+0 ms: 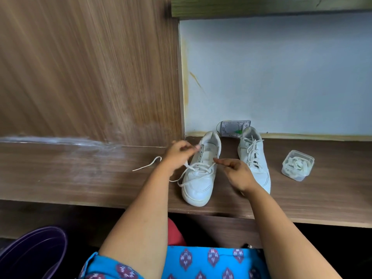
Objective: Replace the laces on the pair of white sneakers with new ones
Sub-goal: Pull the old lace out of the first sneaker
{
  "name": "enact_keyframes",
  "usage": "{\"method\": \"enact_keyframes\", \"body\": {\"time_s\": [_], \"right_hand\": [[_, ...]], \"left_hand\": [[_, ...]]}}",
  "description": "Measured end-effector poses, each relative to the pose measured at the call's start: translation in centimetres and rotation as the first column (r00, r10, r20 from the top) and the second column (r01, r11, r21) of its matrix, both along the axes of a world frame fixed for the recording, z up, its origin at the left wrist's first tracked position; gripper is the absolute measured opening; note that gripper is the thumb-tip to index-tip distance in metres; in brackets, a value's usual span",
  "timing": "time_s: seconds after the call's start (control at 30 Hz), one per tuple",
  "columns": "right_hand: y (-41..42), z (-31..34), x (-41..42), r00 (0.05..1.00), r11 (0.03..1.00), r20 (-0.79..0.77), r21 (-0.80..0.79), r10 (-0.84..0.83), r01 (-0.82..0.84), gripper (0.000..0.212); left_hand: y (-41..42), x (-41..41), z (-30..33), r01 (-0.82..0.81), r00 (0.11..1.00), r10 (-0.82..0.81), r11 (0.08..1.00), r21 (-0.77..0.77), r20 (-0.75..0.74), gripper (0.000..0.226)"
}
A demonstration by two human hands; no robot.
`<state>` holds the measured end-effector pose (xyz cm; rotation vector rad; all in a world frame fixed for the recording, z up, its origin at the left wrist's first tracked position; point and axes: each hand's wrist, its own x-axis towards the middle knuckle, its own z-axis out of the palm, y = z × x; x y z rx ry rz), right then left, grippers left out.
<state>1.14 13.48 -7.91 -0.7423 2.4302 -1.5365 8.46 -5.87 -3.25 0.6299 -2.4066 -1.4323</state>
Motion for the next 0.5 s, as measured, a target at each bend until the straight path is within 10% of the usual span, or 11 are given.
{"method": "enact_keyframes", "body": {"time_s": [0.13,0.23,0.3,0.37,0.43,0.5], "right_hand": [[-0.6,0.1,0.5,1.000,1.000,-0.001,-0.015,0.002,-0.002,0.035],[-0.8,0.3,0.7,0.997,1.000,-0.077,-0.003,0.020,-0.020,0.034],[-0.7,0.2,0.7,0.993,1.000,-0.119,-0.009,0.006,-0.008,0.032],[-0.4,0.2,0.7,0.991,1.000,-0.131,-0.017,-0.004,0.001,0.032],[-0.2,0.3,0.5,0.995,0.999,-0.101,-0.039,-0.003,-0.001,0.028],[0.0,0.2,0.3,0.996,0.999,-0.085,-0.054,0.001,-0.006,0.025]], "left_hand": [[1.7,-1.6,-1.1,0.220,0.974,-0.164,0.852,-0.475,0.156,0.015],[2.1,-2.2,-1.7,0.293,0.942,-0.139,0.780,-0.552,0.304,0.011],[2.2,-1.8,-1.1,0.268,0.948,-0.173,0.887,-0.376,0.269,0.008],[1.8,-0.7,0.7,0.163,0.986,-0.166,0.975,0.150,0.008,0.013],[0.3,0.5,2.4,0.117,0.959,0.079,0.762,0.637,-0.271,0.021],[-1.3,1.1,2.9,0.035,0.914,0.295,0.626,0.779,-0.278,0.021]]}}
